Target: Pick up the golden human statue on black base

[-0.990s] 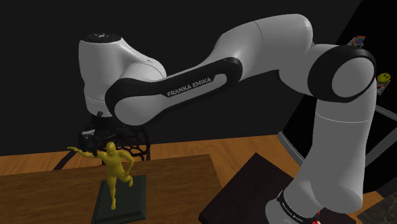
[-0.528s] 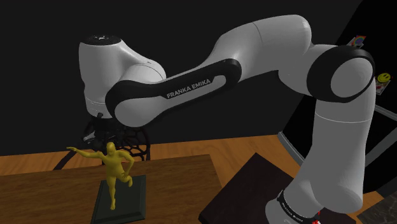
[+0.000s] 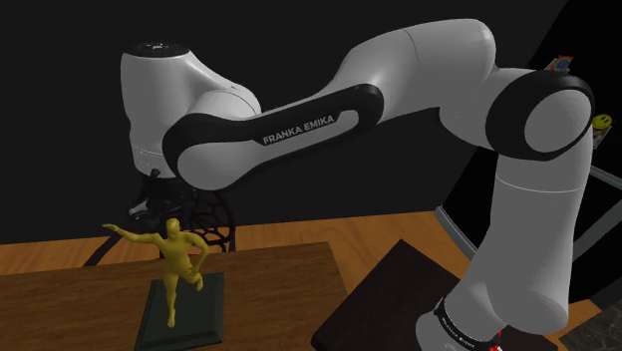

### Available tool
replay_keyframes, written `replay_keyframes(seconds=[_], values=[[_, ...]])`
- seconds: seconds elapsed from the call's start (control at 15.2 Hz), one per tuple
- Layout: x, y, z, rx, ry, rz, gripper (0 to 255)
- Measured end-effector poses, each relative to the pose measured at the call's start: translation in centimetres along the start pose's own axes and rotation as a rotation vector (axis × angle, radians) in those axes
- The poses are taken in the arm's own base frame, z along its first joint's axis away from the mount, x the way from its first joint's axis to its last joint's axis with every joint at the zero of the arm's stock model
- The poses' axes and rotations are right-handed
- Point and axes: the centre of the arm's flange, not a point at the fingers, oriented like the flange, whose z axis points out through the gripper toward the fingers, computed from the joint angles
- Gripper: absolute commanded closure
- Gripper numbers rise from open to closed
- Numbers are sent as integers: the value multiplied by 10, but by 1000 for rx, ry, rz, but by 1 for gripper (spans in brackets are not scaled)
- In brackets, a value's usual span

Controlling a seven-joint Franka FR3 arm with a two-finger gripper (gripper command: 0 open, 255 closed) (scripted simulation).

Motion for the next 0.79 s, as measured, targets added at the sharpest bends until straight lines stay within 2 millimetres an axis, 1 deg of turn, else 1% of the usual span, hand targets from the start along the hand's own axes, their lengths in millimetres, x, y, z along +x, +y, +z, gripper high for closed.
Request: replay_keyframes(seconds=[0.66,0.79], values=[[8,-1,-53,0,0,0,255],[9,-3,-60,0,0,0,255]])
